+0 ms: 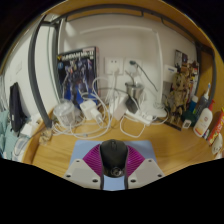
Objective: Arrange mouse
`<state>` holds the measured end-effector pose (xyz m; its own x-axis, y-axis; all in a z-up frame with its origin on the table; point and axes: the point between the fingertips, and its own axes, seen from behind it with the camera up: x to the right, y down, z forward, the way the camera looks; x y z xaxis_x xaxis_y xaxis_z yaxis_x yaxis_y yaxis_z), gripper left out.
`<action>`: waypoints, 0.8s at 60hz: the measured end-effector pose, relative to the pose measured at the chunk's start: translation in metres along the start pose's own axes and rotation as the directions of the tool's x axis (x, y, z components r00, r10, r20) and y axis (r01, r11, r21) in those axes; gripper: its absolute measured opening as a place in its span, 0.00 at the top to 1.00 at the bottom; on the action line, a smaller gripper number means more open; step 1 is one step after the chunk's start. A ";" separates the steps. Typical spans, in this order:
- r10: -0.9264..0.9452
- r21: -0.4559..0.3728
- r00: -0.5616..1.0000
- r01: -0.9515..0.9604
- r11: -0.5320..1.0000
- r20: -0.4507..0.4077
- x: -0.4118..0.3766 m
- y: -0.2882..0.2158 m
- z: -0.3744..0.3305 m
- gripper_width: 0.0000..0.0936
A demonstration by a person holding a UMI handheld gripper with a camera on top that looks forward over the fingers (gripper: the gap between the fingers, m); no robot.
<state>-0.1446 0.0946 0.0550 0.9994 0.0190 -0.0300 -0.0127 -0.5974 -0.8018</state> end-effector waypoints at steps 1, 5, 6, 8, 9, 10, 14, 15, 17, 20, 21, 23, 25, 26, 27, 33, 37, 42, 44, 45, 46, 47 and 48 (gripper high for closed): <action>-0.001 -0.011 1.000 0.001 1.000 -0.003 0.000 0.006 0.003 0.71; 0.001 -0.043 1.000 -0.001 0.999 -0.017 0.001 0.024 0.015 0.70; 0.001 -0.051 1.000 -0.002 0.999 -0.017 0.002 0.029 0.017 0.70; 0.003 -0.071 1.000 -0.005 0.997 -0.020 0.003 0.038 0.021 0.70; 0.004 -0.079 1.000 -0.006 0.997 -0.019 0.003 0.043 0.023 0.70; 0.004 -0.086 1.000 -0.006 0.996 -0.018 0.002 0.047 0.024 0.70; -0.019 -0.077 1.000 0.018 0.997 -0.018 0.003 0.053 0.027 0.65; -0.031 -0.077 0.999 0.029 0.997 -0.018 0.003 0.054 0.026 0.63; -0.040 -0.075 0.999 0.039 0.996 -0.018 0.003 0.054 0.026 0.60; -0.030 -0.079 0.999 0.030 0.996 -0.009 0.000 0.054 0.026 0.54; -0.025 -0.084 1.000 0.025 0.996 -0.003 -0.001 0.054 0.026 0.53; -0.013 -0.099 1.000 0.014 0.995 0.011 -0.003 0.056 0.028 0.51; 0.003 -0.117 1.000 -0.001 0.993 0.019 -0.004 0.056 0.028 0.47; 0.012 -0.121 1.000 -0.009 0.993 0.019 -0.004 0.056 0.027 0.42; 0.019 -0.124 1.000 -0.017 0.992 0.014 -0.004 0.056 0.026 0.34; 0.025 -0.132 1.000 -0.027 0.991 -0.010 0.002 0.050 0.011 0.07; 0.025 -0.116 0.999 -0.028 0.993 -0.022 0.003 0.038 -0.007 0.06; 0.022 -0.099 1.000 -0.024 0.995 -0.021 0.001 0.020 -0.037 0.07; 0.023 -0.090 1.000 -0.025 0.996 -0.022 0.000 0.010 -0.050 0.07; 0.022 -0.084 1.000 -0.024 0.996 -0.022 0.001 0.005 -0.057 0.07; 0.021 -0.079 1.000 -0.023 0.997 -0.022 0.001 0.000 -0.064 0.07; 0.019 -0.073 1.000 -0.021 0.997 -0.021 0.001 -0.006 -0.071 0.06; 0.017 -0.065 1.000 -0.018 0.998 -0.019 0.001 -0.012 -0.079 0.06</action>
<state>-0.1407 0.0384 0.1112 0.9995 -0.0063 -0.0319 -0.0283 -0.6483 -0.7609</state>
